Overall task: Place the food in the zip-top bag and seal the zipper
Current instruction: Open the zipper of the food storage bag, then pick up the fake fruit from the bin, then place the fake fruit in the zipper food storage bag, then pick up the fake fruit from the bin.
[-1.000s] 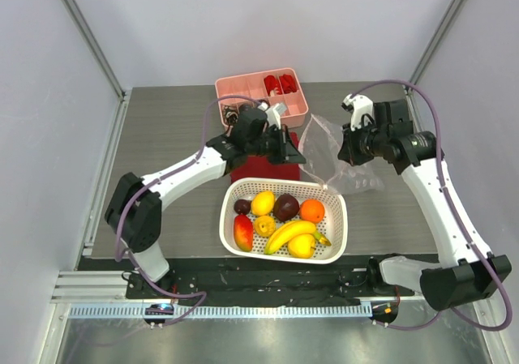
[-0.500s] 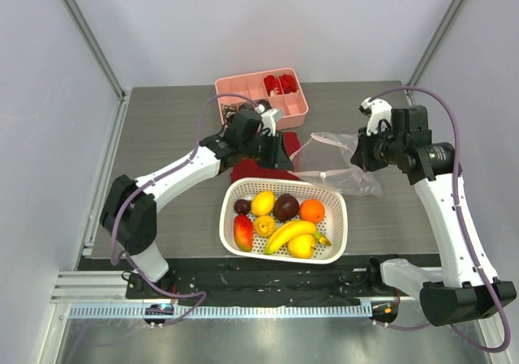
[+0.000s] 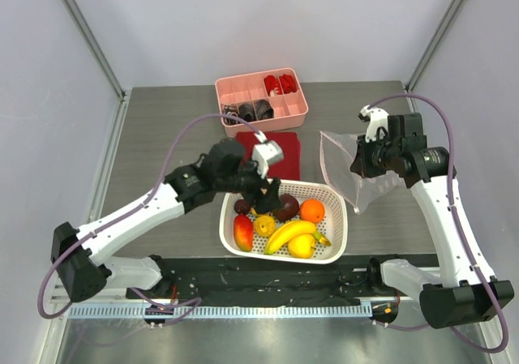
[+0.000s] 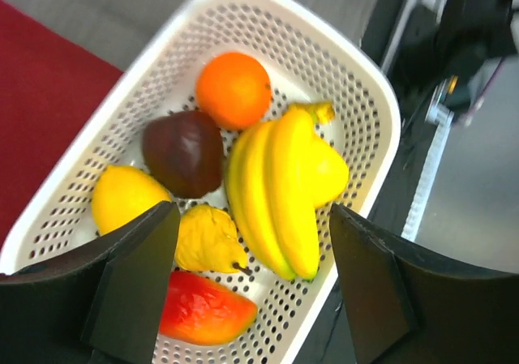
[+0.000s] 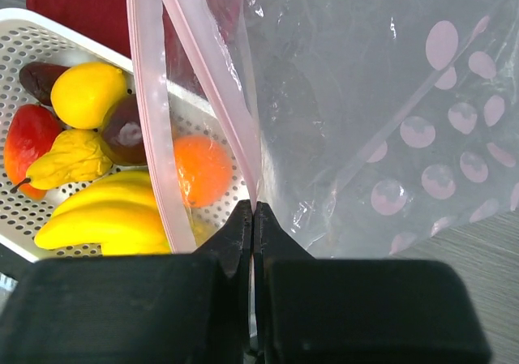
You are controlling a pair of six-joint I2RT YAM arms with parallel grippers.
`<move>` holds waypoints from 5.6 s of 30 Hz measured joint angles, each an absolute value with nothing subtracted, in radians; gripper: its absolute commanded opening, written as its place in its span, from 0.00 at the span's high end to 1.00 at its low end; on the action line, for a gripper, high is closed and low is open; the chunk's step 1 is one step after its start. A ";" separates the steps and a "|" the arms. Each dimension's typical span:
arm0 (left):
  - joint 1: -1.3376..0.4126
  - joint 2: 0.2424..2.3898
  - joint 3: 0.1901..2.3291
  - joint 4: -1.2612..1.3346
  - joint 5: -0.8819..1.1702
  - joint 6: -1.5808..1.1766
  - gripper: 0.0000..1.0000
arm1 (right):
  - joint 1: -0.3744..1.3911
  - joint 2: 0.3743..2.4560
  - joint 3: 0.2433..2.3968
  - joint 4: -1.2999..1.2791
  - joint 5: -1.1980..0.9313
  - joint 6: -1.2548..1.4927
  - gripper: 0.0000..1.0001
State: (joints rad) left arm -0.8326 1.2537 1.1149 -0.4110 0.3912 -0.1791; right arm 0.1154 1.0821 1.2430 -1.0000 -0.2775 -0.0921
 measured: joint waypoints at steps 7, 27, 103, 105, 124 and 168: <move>-1.121 1.339 1.103 -0.502 0.174 -0.016 0.27 | 0.108 1.103 1.234 -0.990 -0.278 -0.067 0.99; -1.280 1.604 1.180 -0.559 -0.216 -0.051 0.83 | 0.094 1.127 1.234 -0.981 -0.278 -0.050 0.99; -1.309 1.350 1.256 -0.120 -0.470 0.937 0.05 | 0.015 1.257 1.372 -1.004 -0.983 0.208 0.99; -1.248 1.272 1.283 -0.154 -0.444 0.796 0.05 | -0.012 1.258 1.403 -1.009 -1.001 0.205 0.99; -0.751 1.395 1.491 -0.520 0.125 -0.255 0.03 | -0.089 1.258 1.570 -1.037 -0.876 0.178 0.99; -0.925 1.480 0.887 -0.424 0.447 0.662 0.11 | -0.106 1.200 1.361 -1.040 -0.608 0.059 0.99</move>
State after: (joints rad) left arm -0.9249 1.4799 0.8871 -0.4240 0.4473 0.6624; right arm -0.1062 1.1995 1.3609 -1.0401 -0.6079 0.0589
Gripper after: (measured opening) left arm 0.914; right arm 0.022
